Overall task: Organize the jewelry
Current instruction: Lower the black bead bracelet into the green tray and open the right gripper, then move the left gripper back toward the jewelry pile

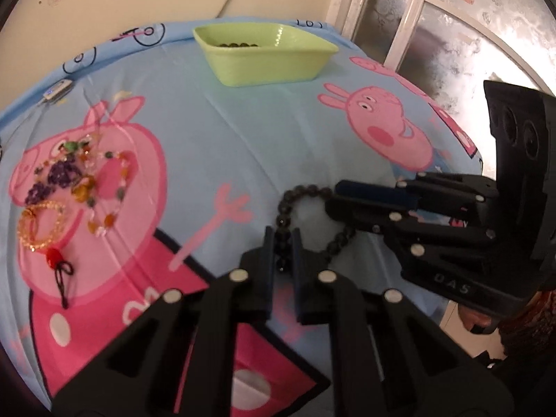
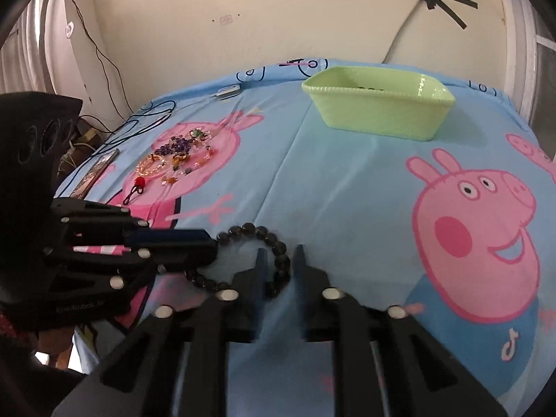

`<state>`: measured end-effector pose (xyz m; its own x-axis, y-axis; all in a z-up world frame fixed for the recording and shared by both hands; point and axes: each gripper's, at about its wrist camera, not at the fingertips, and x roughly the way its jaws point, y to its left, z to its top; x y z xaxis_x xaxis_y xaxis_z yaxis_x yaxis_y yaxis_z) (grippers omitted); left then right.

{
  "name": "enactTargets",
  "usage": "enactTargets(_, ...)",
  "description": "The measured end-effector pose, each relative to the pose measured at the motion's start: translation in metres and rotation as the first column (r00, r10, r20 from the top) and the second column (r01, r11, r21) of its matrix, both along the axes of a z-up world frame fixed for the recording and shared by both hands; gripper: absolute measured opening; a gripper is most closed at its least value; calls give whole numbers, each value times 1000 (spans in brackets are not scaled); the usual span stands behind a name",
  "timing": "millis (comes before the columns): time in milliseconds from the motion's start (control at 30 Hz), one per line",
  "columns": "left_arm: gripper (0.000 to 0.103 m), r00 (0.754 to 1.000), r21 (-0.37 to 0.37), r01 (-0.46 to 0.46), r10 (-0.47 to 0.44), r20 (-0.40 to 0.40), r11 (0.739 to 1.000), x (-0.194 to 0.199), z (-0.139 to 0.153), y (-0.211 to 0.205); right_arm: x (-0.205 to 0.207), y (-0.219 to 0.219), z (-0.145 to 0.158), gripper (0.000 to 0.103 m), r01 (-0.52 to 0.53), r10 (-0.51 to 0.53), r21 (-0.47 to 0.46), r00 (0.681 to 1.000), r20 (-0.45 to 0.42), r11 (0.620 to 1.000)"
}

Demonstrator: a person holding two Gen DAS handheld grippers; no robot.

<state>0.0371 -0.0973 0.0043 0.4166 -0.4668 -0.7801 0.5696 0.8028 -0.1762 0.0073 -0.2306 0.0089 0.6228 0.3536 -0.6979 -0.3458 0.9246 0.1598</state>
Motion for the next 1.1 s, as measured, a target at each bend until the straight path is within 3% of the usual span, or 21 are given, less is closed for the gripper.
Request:
enactTargets(100, 8, 1000, -37, 4, -4, -3, 999, 8, 9, 1, 6, -10, 4, 0, -13, 17, 124, 999, -31, 992)
enactTargets(233, 8, 1000, -104, 0, 0, 4, 995, 22, 27, 4, 9, -17, 16, 0, -11, 13, 198, 1000, -10, 980)
enactTargets(467, 8, 999, -163, -7, 14, 41, 987, 60, 61, -4, 28, -30, 54, 0, -7, -16, 246, 996, 89, 969)
enactTargets(700, 8, 989, -149, -20, 42, 142, 989, 130, 96, -35, 94, -50, 88, 0, 39, -85, 270, 984, 160, 962)
enactTargets(833, 9, 979, -135, -75, 99, 178, 988, 170, 96, -52, 137, -62, 86, 0, 90, -142, 295, 977, 160, 951)
enactTargets(933, 22, 978, -85, -142, 153, 144, 986, 190, 82, -54, 161, -66, 66, 0, 148, -181, 287, 979, 93, 947)
enactTargets(1000, 22, 985, -133, -144, 154, 75, 981, 186, 77, -42, 159, -70, 58, 0, 169, -195, 327, 980, 47, 930)
enactTargets(1100, 22, 983, -200, -137, 158, 91, 970, 149, 81, -14, 125, -69, 57, 0, 152, -197, 359, 976, 91, 921)
